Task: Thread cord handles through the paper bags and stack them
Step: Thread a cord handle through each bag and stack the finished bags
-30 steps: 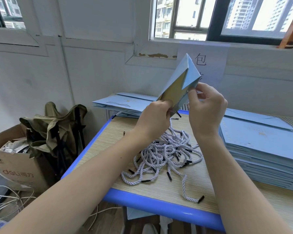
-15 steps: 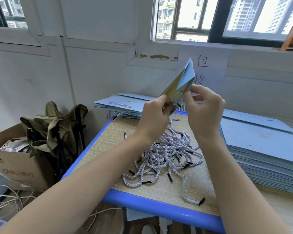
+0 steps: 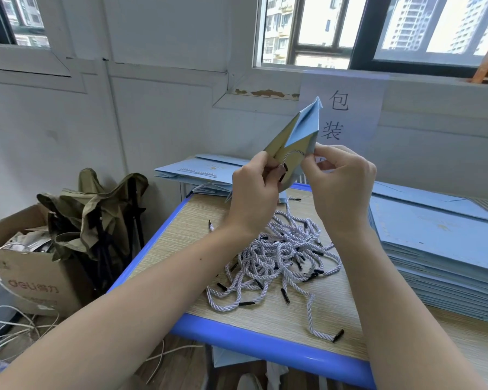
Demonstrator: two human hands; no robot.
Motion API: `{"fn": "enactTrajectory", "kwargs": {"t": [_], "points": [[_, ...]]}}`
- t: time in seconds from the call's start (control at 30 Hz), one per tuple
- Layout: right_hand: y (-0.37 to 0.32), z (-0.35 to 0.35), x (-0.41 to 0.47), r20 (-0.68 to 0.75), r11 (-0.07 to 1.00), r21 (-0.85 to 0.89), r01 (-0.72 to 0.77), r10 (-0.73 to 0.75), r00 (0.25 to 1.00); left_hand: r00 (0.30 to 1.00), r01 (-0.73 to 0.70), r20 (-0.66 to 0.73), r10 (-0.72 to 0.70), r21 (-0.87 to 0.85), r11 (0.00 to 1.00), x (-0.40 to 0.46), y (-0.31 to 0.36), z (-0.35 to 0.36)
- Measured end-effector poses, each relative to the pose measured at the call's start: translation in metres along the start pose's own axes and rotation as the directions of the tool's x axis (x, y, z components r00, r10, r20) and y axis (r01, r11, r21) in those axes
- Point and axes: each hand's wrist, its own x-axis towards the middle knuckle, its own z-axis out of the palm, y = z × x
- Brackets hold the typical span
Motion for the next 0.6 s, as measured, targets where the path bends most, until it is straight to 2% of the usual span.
{"fn": "enactTrajectory", "kwargs": {"t": [0.2,0.33,0.43,0.6], "points": [[-0.005,0.002,-0.003,0.017,0.999,0.041,0.022,-0.023,1.000,0.998,0.064,0.012,-0.064,-0.004,0.998,0.004,-0.005,0.001],[-0.004,0.002,-0.002,0.001,0.999,0.032,0.032,-0.032,0.999,0.999,-0.037,0.038,0.029,0.218,0.975,0.006,-0.012,0.002],[-0.002,0.001,-0.002,-0.010,1.000,0.011,0.026,-0.026,1.000,0.998,-0.053,0.055,0.035,0.362,0.931,0.005,-0.014,0.004],[-0.005,0.000,-0.001,-0.073,0.999,0.015,0.035,-0.034,0.997,0.991,-0.132,0.047,0.123,0.279,0.951,0.001,-0.007,0.005]]}}
